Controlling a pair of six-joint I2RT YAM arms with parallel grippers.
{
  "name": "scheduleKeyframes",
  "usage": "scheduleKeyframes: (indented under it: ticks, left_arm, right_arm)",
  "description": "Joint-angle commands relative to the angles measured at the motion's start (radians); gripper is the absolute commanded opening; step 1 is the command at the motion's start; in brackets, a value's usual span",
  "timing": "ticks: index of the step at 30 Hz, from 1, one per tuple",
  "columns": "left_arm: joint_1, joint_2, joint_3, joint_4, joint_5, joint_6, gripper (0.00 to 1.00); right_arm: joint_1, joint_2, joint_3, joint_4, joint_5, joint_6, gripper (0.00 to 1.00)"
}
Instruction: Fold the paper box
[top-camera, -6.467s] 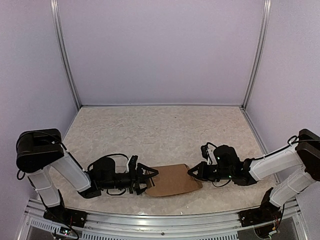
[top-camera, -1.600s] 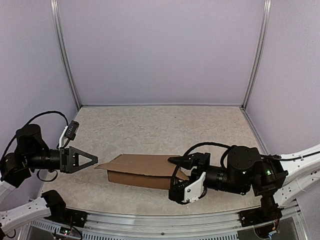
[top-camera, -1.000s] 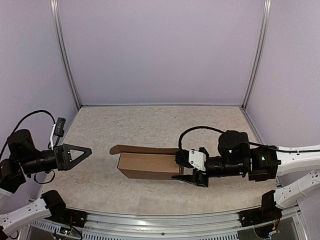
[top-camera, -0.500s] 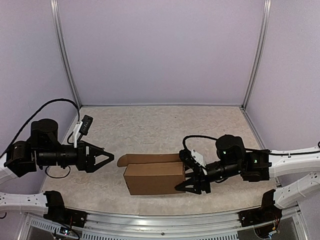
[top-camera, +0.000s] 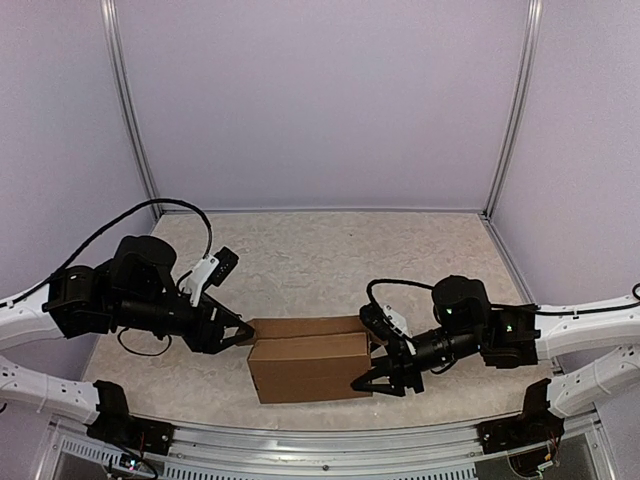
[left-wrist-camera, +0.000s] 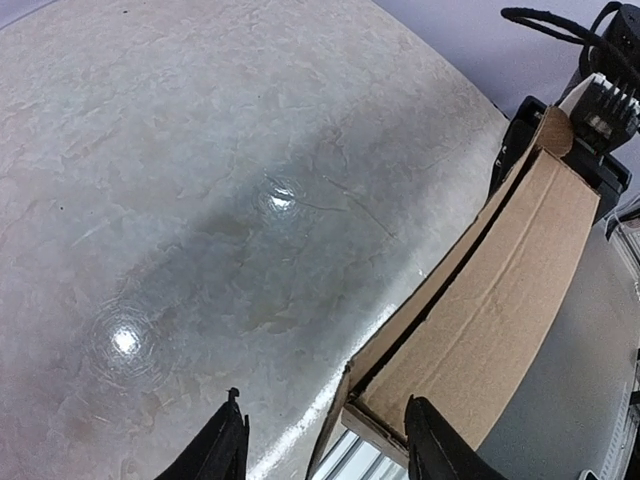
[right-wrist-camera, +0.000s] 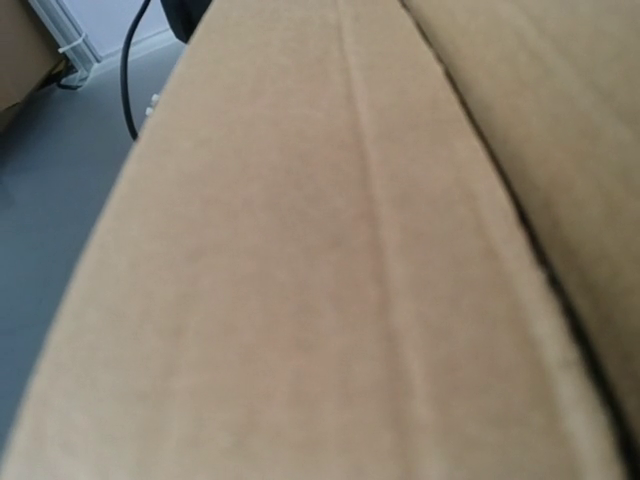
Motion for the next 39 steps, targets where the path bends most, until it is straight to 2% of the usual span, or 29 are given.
scheduleKeyframes:
  ticks: [1, 10, 17, 27, 39]
  left_arm:
    - [-0.006, 0.007, 0.02, -0.019, 0.052, 0.02, 0.48]
    - [-0.005, 0.033, 0.013, -0.016, 0.07, 0.019, 0.13]
    - [-0.007, 0.05, 0.029, -0.028, 0.065, 0.021, 0.0]
    - [-0.006, 0.08, 0.07, -0.059, 0.044, 0.01, 0.0]
    - [-0.005, 0.119, 0.105, -0.085, 0.055, -0.007, 0.0]
  right_arm:
    - [-0.009, 0.011, -0.012, 0.006, -0.008, -0.008, 0.14]
    - [0.002, 0.011, -0.006, -0.012, 0.028, -0.052, 0.14]
    - [0.053, -0.035, -0.045, -0.003, 0.15, -0.156, 0.12]
    - [0.151, -0.036, -0.072, 0.026, 0.4, -0.352, 0.1]
    - [0.222, 0.073, -0.063, 0.042, 0.61, -0.432, 0.07]
